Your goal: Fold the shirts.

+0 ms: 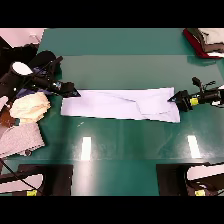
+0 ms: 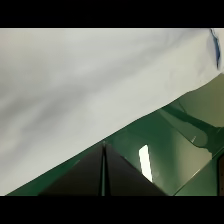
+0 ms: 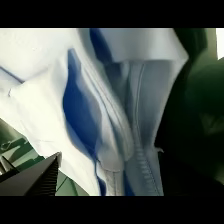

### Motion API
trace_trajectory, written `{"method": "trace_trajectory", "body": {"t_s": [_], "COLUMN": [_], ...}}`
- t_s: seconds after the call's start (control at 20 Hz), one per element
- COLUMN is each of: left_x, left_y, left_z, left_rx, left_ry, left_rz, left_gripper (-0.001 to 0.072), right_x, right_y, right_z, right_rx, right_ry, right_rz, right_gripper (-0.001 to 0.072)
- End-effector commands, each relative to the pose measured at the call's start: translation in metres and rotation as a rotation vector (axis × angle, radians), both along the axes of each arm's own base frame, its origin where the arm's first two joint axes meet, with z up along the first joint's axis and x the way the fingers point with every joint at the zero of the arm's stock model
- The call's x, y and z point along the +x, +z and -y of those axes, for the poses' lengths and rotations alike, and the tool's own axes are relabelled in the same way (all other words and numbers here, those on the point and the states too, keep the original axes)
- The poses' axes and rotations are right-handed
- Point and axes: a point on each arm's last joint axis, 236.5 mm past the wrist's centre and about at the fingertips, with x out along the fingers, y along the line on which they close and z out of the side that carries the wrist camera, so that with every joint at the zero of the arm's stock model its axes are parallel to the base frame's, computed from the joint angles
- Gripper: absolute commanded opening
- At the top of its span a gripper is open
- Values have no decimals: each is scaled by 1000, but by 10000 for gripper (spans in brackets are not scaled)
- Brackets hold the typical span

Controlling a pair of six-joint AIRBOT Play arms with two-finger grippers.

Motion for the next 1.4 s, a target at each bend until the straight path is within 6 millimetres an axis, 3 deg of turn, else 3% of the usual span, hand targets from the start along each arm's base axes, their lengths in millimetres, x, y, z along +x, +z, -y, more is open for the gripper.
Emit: {"method": "trace_trajectory", "body": {"t_s": [0.0, 0.1, 0.2, 0.35, 0.4, 0.6, 0.75, 0.85, 1.1, 1.25, 1.35], "left_x": [-6, -9, -11, -9, -6, 6, 19, 28, 52, 58, 62], "left_y": [0, -1, -2, -4, -5, -16, -26, -37, -78, -96, -98], "left_z": [18, 25, 31, 37, 40, 73, 113, 141, 187, 193, 192], "left_rx": [1, 7, 17, 31, 36, 36, 34, 31, 28, 26, 33], "left_ry": [-29, -34, -51, -38, -30, -19, -76, -119, -145, -118, -109], "left_rz": [-4, -8, -3, 9, 16, 59, 81, 78, 42, 7, 21], "left_gripper": [21, 21, 21, 21, 22, 21, 20, 21, 21, 21, 21], "right_x": [17, 23, 25, 22, 23, 27, 35, 40, 49, 43, 39], "right_y": [-7, -9, -10, -13, -12, 13, 59, 97, 194, 223, 235], "right_z": [-4, -9, -14, -17, -18, -20, -31, -49, -130, -178, -205], "right_rx": [-39, -59, -69, -94, -92, -105, -102, -109, -43, -33, -24], "right_ry": [10, 20, 34, 95, 99, 112, 144, 188, 305, 393, 429], "right_rz": [48, 66, 74, 106, 115, 173, 223, 277, 490, 562, 604], "right_gripper": [689, 664, 477, 105, 36, 15, 12, 13, 13, 13, 13]}}
